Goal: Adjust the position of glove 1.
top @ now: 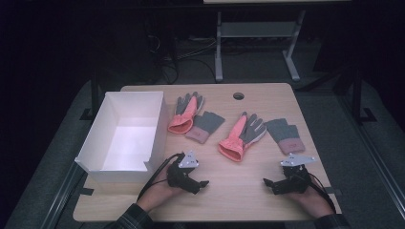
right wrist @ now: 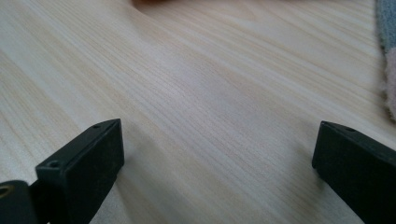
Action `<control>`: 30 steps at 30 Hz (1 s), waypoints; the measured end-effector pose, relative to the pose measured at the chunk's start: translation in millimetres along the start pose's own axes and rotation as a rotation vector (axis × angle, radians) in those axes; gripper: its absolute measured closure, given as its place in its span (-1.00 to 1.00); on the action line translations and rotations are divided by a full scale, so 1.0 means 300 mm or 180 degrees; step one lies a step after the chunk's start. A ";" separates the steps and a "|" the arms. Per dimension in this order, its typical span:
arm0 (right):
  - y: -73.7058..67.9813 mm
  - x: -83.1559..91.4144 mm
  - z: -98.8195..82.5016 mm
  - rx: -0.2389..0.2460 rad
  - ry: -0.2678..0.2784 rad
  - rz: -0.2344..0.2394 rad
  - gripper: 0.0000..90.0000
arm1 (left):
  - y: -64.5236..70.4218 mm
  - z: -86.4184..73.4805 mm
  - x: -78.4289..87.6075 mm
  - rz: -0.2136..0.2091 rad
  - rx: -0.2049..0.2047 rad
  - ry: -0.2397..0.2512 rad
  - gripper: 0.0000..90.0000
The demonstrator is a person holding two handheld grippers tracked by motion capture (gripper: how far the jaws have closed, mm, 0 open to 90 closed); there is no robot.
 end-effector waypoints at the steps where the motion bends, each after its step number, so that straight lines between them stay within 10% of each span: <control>1: 0.000 0.000 0.000 0.0000 0.0000 0.0000 -0.97 | 0.000 0.000 0.000 0.0000 0.0000 0.0000 -0.72; 30: 0.153 0.090 0.193 -0.0297 0.0175 -0.0090 0.29 | -0.010 -0.019 0.021 -0.0026 -0.0020 0.0011 -0.72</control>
Point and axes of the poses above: each handheld gripper's, and its own axes: x roughly backward along the jaws, z roughly out of its top, y roughly to its right, the point moved 5 cm from there along -x, roughly forward along the jaws, and after that the axes turned 7 degrees about z, right-handed, at the moved point
